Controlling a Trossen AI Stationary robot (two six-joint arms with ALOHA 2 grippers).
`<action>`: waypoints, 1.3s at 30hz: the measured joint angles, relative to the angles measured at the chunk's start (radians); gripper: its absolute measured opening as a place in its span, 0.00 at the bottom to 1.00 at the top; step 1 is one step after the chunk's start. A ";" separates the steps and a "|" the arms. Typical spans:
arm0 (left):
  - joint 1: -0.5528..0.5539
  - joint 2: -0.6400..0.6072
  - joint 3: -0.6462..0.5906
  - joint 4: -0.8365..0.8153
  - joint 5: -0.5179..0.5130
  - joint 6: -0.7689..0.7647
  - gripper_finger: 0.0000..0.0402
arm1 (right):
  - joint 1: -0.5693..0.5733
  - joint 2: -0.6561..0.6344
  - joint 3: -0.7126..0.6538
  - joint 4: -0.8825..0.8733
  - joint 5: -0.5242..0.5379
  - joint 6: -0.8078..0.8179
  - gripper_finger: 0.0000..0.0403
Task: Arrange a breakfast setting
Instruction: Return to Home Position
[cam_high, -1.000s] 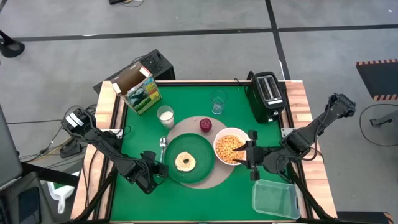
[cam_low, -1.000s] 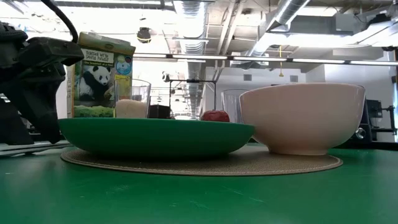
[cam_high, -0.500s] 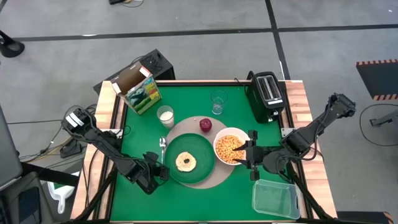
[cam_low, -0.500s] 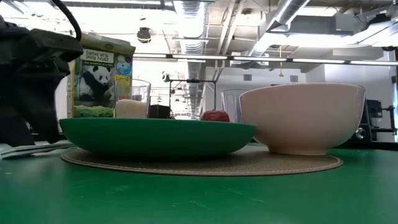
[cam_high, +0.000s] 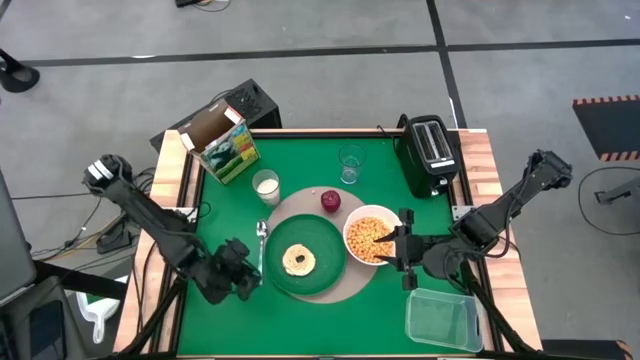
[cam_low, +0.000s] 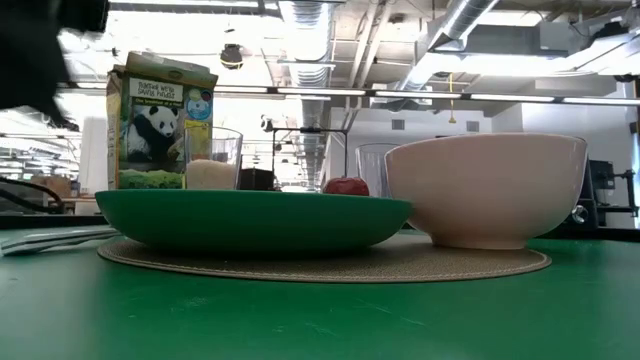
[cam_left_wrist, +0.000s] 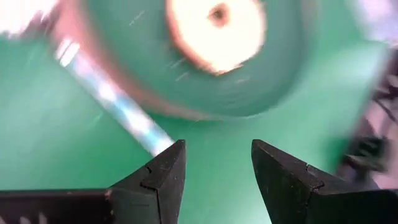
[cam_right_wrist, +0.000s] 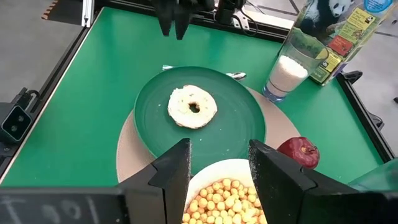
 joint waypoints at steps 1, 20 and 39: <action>0.000 -0.023 0.000 0.021 -0.026 0.072 0.42 | -0.007 0.000 0.000 0.003 -0.001 -0.001 0.47; 0.286 -0.115 -0.046 0.687 0.088 1.495 0.24 | -0.056 -0.004 0.000 0.008 -0.056 0.010 0.35; 0.548 -0.297 -0.291 0.991 0.221 1.603 0.00 | -0.197 -0.493 -0.405 0.275 -0.356 -0.111 0.06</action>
